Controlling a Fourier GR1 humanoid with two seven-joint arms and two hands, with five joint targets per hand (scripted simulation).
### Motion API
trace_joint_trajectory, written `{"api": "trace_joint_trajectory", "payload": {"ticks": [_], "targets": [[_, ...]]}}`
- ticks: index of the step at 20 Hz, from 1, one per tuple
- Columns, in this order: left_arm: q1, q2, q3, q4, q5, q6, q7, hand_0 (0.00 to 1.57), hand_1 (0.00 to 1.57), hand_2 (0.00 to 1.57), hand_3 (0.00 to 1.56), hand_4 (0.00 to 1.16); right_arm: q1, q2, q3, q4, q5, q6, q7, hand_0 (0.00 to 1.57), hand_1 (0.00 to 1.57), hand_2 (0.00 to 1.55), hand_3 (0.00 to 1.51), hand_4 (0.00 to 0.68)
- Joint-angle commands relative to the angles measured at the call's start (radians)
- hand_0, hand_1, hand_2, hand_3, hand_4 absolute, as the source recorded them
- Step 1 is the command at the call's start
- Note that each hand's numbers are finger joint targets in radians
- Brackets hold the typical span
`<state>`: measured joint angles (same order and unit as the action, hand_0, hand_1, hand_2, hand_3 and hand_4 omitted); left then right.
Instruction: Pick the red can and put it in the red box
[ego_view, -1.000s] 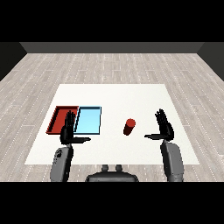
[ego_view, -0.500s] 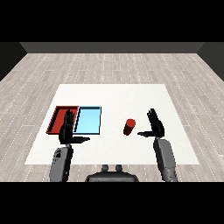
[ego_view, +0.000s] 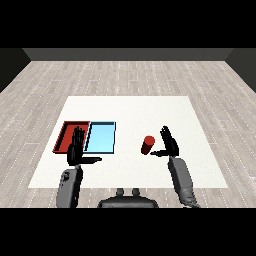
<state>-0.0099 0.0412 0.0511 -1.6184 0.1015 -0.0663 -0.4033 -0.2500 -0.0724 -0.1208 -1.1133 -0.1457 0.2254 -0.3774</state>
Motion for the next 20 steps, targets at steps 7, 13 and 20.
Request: {"api": "trace_joint_trajectory", "payload": {"ticks": [7,13,20], "targets": [[0.008,0.011,0.025,0.019,0.025,-0.019,-0.009,0.00,0.00,0.00,0.00,0.00,-0.024,0.036,0.022,0.139,0.009,-0.013,-0.091,0.00,0.00,0.00,0.00,0.000],[0.005,0.005,0.006,-0.048,0.001,0.019,0.047,0.00,0.00,0.00,0.00,0.00,-0.006,0.004,0.014,0.157,-0.016,0.045,-0.094,0.00,0.00,0.00,0.00,0.000],[0.038,-0.016,-0.025,-0.045,-0.045,0.042,-0.002,0.00,0.00,0.00,0.00,0.00,-0.171,0.067,0.010,0.294,-0.012,-0.028,-0.089,0.00,0.00,0.00,0.00,0.000]]}}
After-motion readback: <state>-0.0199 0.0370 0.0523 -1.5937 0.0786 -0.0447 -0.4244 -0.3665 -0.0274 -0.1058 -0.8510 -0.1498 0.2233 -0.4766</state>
